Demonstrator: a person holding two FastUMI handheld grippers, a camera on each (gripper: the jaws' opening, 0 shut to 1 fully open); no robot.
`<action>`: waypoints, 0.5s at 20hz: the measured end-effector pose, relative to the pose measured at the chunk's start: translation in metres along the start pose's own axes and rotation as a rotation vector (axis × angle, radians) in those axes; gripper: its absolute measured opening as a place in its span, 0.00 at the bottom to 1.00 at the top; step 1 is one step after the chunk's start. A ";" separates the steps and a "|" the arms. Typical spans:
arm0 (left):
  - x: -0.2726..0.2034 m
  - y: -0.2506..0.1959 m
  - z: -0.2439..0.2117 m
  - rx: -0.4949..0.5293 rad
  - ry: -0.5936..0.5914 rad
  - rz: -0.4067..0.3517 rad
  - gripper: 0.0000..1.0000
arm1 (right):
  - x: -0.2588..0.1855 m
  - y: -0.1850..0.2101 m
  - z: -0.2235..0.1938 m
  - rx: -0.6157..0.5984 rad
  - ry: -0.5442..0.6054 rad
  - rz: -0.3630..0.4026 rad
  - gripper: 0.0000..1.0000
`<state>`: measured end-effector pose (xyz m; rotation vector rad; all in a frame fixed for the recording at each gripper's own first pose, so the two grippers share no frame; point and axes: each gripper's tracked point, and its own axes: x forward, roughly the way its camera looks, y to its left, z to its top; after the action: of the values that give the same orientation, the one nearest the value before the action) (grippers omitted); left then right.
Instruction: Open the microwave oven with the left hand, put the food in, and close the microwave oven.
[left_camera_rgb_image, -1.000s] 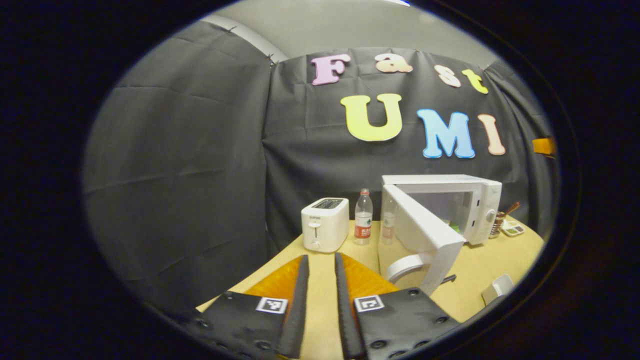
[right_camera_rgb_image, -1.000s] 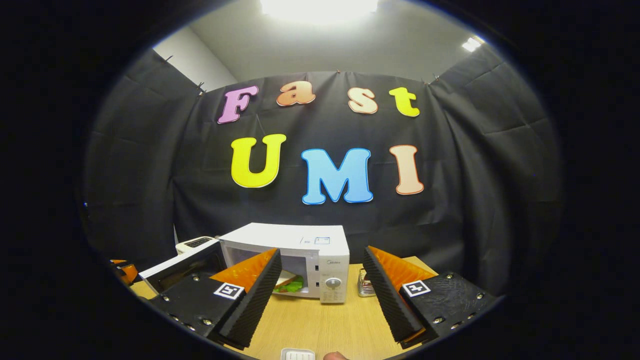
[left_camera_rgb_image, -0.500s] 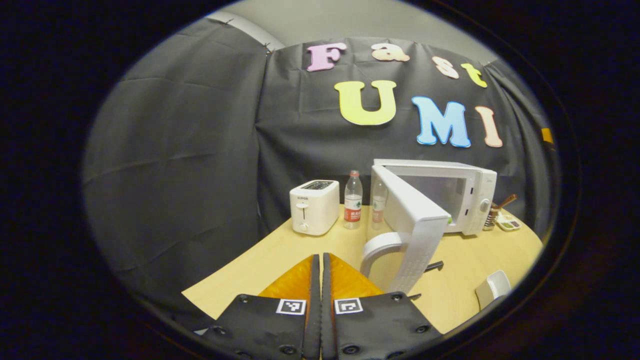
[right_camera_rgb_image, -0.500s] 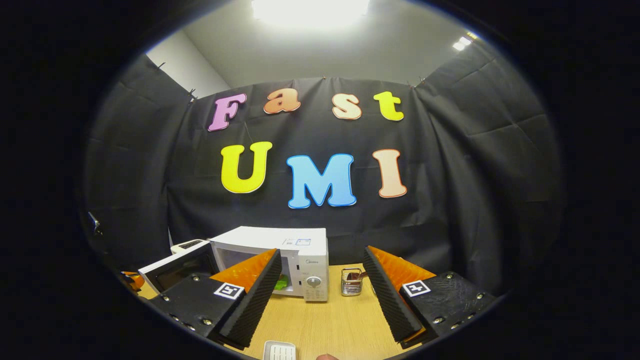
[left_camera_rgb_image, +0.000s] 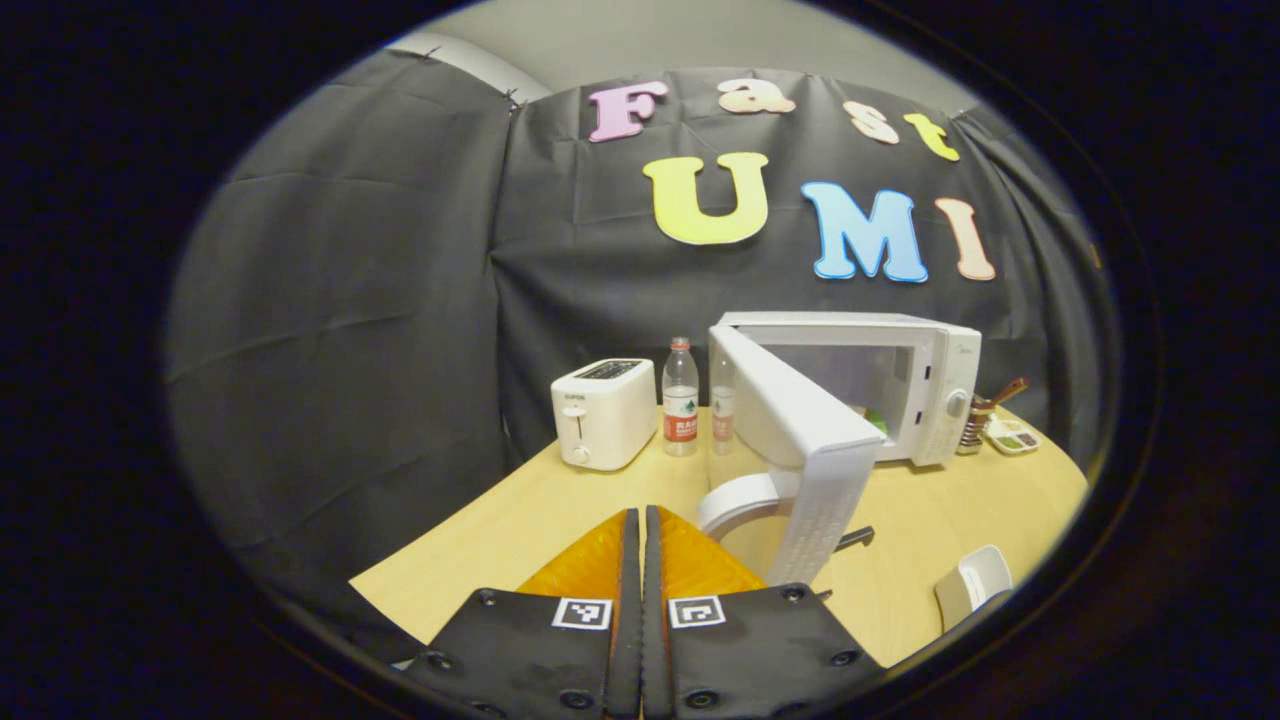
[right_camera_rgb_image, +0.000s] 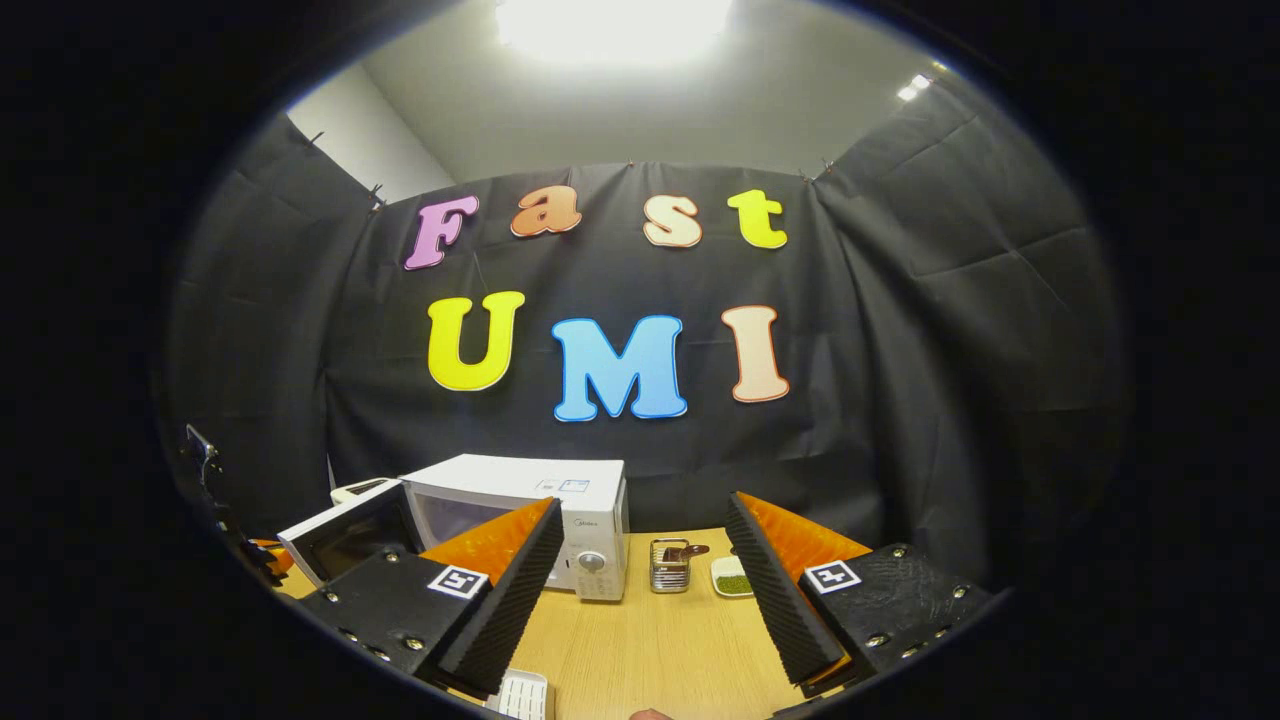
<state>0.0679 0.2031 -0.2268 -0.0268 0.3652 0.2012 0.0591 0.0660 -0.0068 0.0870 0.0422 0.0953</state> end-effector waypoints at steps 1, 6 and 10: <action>-0.001 -0.009 0.001 0.000 -0.002 -0.009 0.07 | -0.001 -0.005 -0.001 -0.003 0.005 0.002 0.99; -0.005 -0.053 0.003 -0.001 -0.011 -0.044 0.07 | -0.004 -0.017 -0.003 0.000 0.014 0.033 0.99; 0.000 -0.088 0.014 0.026 -0.021 -0.099 0.07 | 0.000 -0.016 -0.001 0.003 0.013 0.055 0.99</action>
<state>0.0902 0.1173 -0.2150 -0.0171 0.3450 0.0988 0.0604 0.0507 -0.0091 0.0905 0.0529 0.1511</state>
